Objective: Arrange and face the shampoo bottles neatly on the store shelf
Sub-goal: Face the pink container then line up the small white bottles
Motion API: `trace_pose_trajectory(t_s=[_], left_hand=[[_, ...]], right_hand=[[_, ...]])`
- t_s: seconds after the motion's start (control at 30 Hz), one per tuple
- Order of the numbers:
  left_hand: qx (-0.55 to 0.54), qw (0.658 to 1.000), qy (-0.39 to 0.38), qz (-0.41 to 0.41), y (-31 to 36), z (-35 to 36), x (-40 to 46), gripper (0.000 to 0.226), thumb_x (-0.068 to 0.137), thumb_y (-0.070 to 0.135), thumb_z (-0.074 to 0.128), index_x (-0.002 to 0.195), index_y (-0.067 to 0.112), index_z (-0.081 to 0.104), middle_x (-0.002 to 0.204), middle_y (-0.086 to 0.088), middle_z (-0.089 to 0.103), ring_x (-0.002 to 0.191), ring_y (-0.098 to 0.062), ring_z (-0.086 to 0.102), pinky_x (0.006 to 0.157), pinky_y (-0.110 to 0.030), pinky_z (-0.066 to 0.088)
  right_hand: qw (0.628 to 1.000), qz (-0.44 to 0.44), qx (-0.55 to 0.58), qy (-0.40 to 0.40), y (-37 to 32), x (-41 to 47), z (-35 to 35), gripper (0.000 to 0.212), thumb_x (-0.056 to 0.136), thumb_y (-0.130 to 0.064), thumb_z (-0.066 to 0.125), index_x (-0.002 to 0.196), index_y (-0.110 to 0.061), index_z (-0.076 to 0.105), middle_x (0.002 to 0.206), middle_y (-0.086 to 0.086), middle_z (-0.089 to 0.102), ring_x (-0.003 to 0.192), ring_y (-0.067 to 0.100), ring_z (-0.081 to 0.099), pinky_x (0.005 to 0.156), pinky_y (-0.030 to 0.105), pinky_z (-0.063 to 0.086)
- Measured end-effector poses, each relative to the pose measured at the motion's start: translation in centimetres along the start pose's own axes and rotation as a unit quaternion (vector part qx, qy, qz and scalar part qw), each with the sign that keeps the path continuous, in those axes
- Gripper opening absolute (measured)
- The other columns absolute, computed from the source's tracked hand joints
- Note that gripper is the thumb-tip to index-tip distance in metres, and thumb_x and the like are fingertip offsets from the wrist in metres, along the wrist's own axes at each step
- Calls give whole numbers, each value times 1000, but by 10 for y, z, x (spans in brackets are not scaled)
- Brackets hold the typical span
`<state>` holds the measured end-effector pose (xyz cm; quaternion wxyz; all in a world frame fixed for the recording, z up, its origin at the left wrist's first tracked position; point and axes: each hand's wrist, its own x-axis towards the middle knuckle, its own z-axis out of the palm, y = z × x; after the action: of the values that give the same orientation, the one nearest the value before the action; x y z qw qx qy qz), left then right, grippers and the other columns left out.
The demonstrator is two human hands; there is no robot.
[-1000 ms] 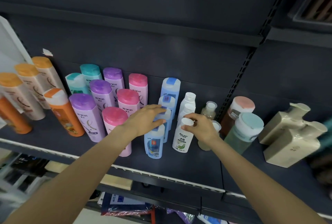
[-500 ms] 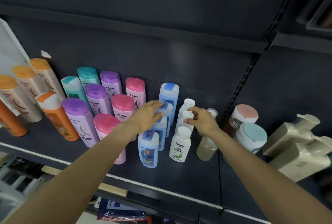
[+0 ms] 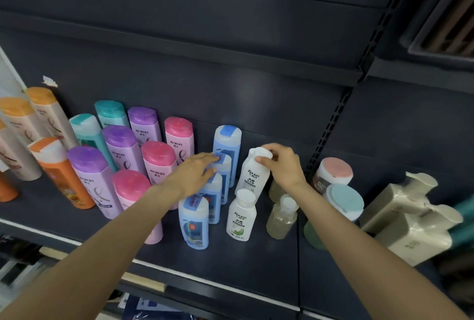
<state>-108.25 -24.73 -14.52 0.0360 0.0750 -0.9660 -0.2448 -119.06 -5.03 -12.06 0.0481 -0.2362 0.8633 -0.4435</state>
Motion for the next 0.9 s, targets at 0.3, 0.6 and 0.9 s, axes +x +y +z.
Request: trace_pose_trajectory(t_s=[0.3,0.6,0.9], left_hand=[[-153,977,145,22,55,-35,3,28,99,17,43,120,11,61,114,-2,63,97,-16,57,81,-18,36],[-518,809,-59,-271,74,-60,-11,49,93,54,41,113,11,54,98,-21,68,70,-25,70,49,-22,53],[-703,672,12,-231,88,-75,-31,30,92,33,56,101,4,59,86,-26,68,77,-32,68,59,-33,60]], right_hand=[[985,-89,125,81,-59,-12,-63,14,86,-14,66,100,-17,68,98,-8,67,90,10,61,81,23,49],[926,-4,365,98,-74,-25,-86,19,91,-12,61,108,-4,64,106,13,65,100,22,64,85,33,56],[904,-22,422,66,-69,-43,-86,24,95,-13,53,117,-14,62,113,7,67,102,19,64,86,26,55]])
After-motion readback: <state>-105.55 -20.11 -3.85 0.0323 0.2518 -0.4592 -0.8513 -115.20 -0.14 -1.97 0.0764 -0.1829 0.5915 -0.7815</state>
